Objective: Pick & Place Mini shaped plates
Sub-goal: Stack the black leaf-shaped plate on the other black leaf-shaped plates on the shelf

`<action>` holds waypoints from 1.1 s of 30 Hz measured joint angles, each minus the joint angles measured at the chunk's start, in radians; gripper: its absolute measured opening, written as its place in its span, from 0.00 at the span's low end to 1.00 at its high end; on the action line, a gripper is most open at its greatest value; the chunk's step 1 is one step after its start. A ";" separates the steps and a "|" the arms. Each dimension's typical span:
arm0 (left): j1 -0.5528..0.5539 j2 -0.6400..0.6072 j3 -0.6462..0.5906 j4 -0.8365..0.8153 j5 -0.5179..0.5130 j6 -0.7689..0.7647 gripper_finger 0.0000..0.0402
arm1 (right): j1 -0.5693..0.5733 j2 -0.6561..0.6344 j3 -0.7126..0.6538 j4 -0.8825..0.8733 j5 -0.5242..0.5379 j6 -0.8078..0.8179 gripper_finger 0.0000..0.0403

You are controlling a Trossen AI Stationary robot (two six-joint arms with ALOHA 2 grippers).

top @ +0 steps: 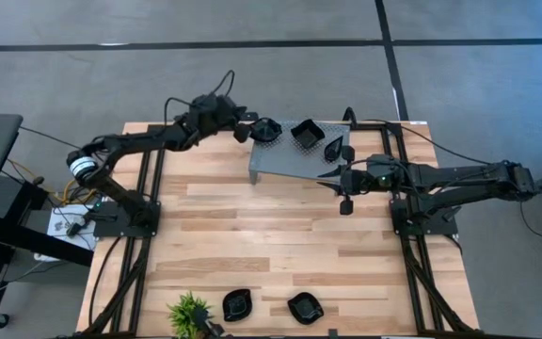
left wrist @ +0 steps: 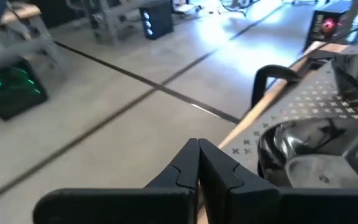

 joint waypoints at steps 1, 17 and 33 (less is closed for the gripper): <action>0.009 0.000 0.000 -0.007 0.018 -0.012 0.01 | 0.000 0.000 0.000 0.000 0.000 0.000 0.16; -0.058 0.052 0.000 -0.061 0.112 -0.057 0.01 | 0.000 0.000 0.000 0.001 0.000 0.000 0.16; -0.212 0.033 0.000 -0.064 -0.113 0.026 0.02 | 0.001 0.000 0.000 0.000 -0.003 0.026 0.16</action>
